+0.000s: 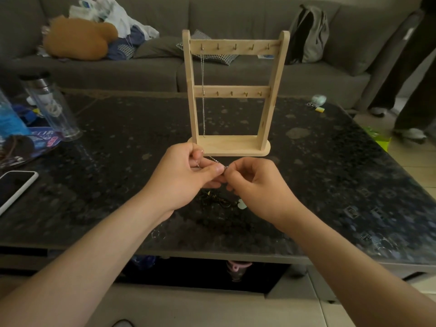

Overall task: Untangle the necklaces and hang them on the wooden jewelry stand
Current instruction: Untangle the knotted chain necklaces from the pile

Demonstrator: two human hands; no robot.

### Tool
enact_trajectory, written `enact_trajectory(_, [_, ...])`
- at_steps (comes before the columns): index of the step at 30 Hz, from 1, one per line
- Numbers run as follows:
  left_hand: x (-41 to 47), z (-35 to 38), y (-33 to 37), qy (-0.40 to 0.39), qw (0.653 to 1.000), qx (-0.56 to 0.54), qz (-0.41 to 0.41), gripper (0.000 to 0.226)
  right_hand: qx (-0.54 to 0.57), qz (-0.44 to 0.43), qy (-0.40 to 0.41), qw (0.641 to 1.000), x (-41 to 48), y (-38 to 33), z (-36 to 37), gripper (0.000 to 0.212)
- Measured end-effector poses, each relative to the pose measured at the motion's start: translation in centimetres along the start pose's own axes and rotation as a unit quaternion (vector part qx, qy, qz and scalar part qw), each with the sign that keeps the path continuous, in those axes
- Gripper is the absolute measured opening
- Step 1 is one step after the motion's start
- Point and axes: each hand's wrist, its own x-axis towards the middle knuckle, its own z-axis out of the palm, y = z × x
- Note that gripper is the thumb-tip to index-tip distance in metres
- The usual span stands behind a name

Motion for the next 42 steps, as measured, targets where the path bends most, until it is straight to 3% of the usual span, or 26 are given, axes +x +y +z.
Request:
enact_trajectory(9, [0.3, 0.0, -0.3, -0.041, 0.999, 0.007, -0.014, 0.026, 0.013, 0.023, -0.042, 0.999, 0.2, 0.4, 0.1, 0.019])
enact_trajectory(12, [0.6, 0.0, -0.5, -0.064, 0.995, 0.075, -0.01, 0.019, 0.023, 0.037, -0.074, 0.996, 0.4, 0.4, 0.1, 0.021])
enact_trajectory(17, [0.3, -0.6, 0.2, -0.102, 0.968, 0.231, 0.003, 0.011, -0.055, 0.042, -0.115, 0.991, 0.4, -0.2, -0.4, 0.022])
enact_trajectory(23, [0.4, -0.4, 0.8, -0.073, 0.992, 0.095, -0.031, 0.019, -0.073, 0.01, -0.128, 0.989, 0.2, -1.3, -0.6, 0.019])
enact_trajectory(27, [0.8, -0.8, 0.8, -0.107, 0.99, -0.056, -0.067, 0.022, -0.044, -0.001, -0.092, 0.995, 0.4, -1.6, -0.8, 0.022])
enact_trajectory(32, [0.7, 0.1, 0.1, 0.037, 0.993, 0.111, -0.003, 0.019, 0.068, 0.03, -0.099, 0.992, 0.4, -1.0, -0.4, 0.027])
enact_trajectory(37, [0.0, 1.1, -0.7, 0.098, 0.949, 0.271, 0.131, 0.016, 0.149, 0.063, -0.126, 0.979, 0.6, -0.4, -0.4, 0.029])
enact_trajectory(40, [0.0, 1.2, -0.8, 0.117, 0.935, 0.305, 0.138, 0.01, 0.176, 0.088, -0.149, 0.969, 0.7, -0.4, -0.6, 0.021])
enact_trajectory(42, [0.1, 1.2, -0.5, 0.117, 0.962, 0.226, 0.095, 0.008, 0.147, 0.087, -0.141, 0.975, 0.7, -0.4, -0.5, 0.023])
